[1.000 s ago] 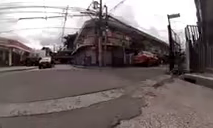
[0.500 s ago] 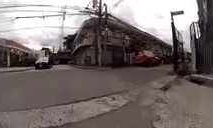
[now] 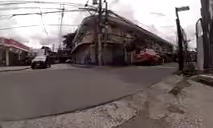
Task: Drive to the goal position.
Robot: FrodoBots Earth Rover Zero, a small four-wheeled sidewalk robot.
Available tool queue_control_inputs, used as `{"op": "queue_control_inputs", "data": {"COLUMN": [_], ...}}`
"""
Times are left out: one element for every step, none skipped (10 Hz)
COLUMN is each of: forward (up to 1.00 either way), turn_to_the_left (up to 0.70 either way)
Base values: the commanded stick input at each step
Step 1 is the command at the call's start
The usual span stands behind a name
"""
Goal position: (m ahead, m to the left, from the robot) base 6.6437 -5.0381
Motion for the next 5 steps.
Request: {"op": "queue_control_inputs", "data": {"forward": [0.7, 0.7, 0.7, 0.7, 0.7], "turn_to_the_left": [0.0, 0.0, 0.0, 0.0, 0.0]}}
